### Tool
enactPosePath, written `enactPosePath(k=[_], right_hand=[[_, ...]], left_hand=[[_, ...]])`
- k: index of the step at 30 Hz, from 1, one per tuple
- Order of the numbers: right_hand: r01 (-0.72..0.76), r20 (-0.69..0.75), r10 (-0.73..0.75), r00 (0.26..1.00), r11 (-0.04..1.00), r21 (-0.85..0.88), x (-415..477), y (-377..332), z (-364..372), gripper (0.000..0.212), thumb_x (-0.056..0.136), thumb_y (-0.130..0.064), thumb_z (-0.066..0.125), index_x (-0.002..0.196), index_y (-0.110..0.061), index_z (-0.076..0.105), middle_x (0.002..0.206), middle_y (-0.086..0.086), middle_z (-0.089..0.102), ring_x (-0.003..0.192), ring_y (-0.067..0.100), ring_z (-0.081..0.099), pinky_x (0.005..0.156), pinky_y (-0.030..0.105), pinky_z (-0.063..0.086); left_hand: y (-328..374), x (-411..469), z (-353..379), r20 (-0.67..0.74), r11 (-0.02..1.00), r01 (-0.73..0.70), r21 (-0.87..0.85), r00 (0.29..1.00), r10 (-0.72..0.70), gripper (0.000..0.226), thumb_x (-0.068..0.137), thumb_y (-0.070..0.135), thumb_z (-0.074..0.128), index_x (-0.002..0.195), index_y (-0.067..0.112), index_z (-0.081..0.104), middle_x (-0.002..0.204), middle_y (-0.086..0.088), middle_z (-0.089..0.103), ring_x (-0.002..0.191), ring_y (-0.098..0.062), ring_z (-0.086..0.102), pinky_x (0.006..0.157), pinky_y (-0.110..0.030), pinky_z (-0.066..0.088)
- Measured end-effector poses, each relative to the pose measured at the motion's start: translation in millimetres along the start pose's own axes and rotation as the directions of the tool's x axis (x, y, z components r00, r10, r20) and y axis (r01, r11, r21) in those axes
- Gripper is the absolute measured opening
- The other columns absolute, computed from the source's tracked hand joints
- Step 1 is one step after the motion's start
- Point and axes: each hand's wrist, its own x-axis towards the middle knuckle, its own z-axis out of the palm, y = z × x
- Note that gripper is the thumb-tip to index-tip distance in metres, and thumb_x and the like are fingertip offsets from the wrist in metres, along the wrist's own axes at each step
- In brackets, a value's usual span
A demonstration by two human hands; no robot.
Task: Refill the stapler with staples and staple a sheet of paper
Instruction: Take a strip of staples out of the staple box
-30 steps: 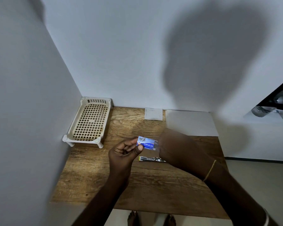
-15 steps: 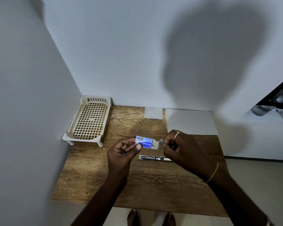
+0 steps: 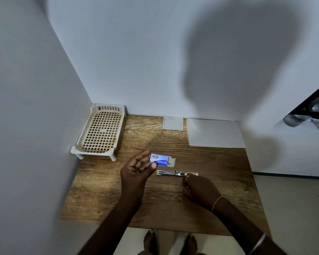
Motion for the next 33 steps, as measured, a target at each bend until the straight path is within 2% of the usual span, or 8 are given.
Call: enactPosePath(k=[4, 13, 16, 18, 21, 23, 29, 33], right_hand=[[-0.008, 0.107, 0.014, 0.994, 0.998, -0.062, 1, 5, 33, 0.026, 0.099, -0.042, 0.046, 0.098, -0.019, 0.058, 0.104, 0.005, 0.066, 0.095, 0.027, 0.067, 0.075, 0.038, 0.051], [-0.05, 0.115, 0.046, 0.992, 0.998, 0.029, 1, 19, 27, 0.024, 0.095, -0.046, 0.054, 0.094, -0.024, 0.064, 0.097, -0.001, 0.069, 0.091, 0.021, 0.067, 0.073, 0.035, 0.052], [-0.049, -0.052, 0.065, 0.997, 0.962, 0.267, -1, 15, 1, 0.009, 0.093, -0.034, 0.062, 0.088, -0.027, 0.065, 0.086, -0.007, 0.067, 0.079, 0.008, 0.063, 0.07, 0.031, 0.053], [0.038, -0.249, 0.111, 0.962, 0.849, 0.527, -3, 1, -22, 0.009, 0.09, -0.039, 0.069, 0.09, -0.031, 0.066, 0.084, -0.013, 0.067, 0.076, 0.004, 0.063, 0.064, 0.021, 0.05], [0.175, -0.346, 0.118, 0.931, 0.688, 0.704, -4, -27, -54, 0.038, 0.081, -0.055, 0.076, 0.112, -0.033, 0.071, 0.1, -0.019, 0.071, 0.087, 0.004, 0.069, 0.065, 0.016, 0.056], [0.193, -0.335, 0.062, 0.94, 0.713, 0.674, -2, -39, -63, 0.048, 0.078, -0.053, 0.081, 0.119, -0.03, 0.072, 0.105, -0.019, 0.071, 0.088, 0.002, 0.069, 0.068, 0.016, 0.057], [0.168, -0.318, 0.055, 0.947, 0.757, 0.631, 5, -42, -58, 0.034, 0.083, -0.043, 0.08, 0.112, -0.026, 0.076, 0.097, -0.017, 0.072, 0.084, -0.002, 0.069, 0.067, 0.013, 0.057], [0.16, -0.271, 0.016, 0.963, 0.771, 0.616, 7, -37, -44, 0.028, 0.082, -0.033, 0.082, 0.109, -0.026, 0.076, 0.089, -0.023, 0.068, 0.082, -0.006, 0.068, 0.068, 0.009, 0.054]], left_hand=[[-11, -6, -7, -0.027, 0.999, 0.041, 0.034, 0.999, -0.041, 0.046, 0.069, 0.025, 0.089, 0.114, 0.027, 0.078, 0.115, -0.01, 0.078, 0.108, -0.024, 0.074, 0.084, -0.025, 0.058], [-20, -12, -16, -0.035, 0.997, 0.039, 0.063, 0.999, -0.036, 0.039, 0.075, 0.012, 0.082, 0.111, 0.028, 0.079, 0.11, -0.007, 0.079, 0.104, -0.02, 0.075, 0.083, -0.024, 0.058], [-21, -12, -17, -0.038, 0.997, 0.038, 0.065, 0.999, -0.036, 0.038, 0.075, 0.013, 0.082, 0.11, 0.028, 0.079, 0.11, -0.007, 0.079, 0.104, -0.021, 0.075, 0.083, -0.024, 0.059], [-21, -12, -18, -0.041, 0.997, 0.036, 0.063, 0.999, -0.033, 0.037, 0.075, 0.012, 0.082, 0.11, 0.026, 0.079, 0.111, -0.008, 0.079, 0.105, -0.022, 0.075, 0.083, -0.024, 0.059], [-22, -12, -16, -0.035, 0.998, 0.031, 0.061, 0.999, -0.029, 0.038, 0.075, 0.011, 0.082, 0.11, 0.024, 0.079, 0.111, -0.009, 0.079, 0.106, -0.023, 0.075, 0.082, -0.025, 0.059], [-22, -12, -14, -0.024, 0.998, 0.029, 0.063, 0.999, -0.028, 0.037, 0.075, 0.012, 0.082, 0.11, 0.026, 0.079, 0.11, -0.007, 0.079, 0.105, -0.022, 0.075, 0.081, -0.025, 0.059], [-22, -9, -12, -0.01, 0.998, 0.029, 0.059, 1.0, -0.028, 0.038, 0.074, 0.011, 0.082, 0.11, 0.022, 0.077, 0.11, -0.005, 0.079, 0.105, -0.02, 0.075, 0.08, -0.024, 0.059], [-33, -11, -22, 0.038, 0.985, 0.045, 0.165, 0.998, -0.052, 0.044, 0.078, 0.006, 0.082, 0.121, 0.014, 0.072, 0.113, -0.001, 0.079, 0.105, -0.017, 0.075, 0.081, -0.023, 0.059]])
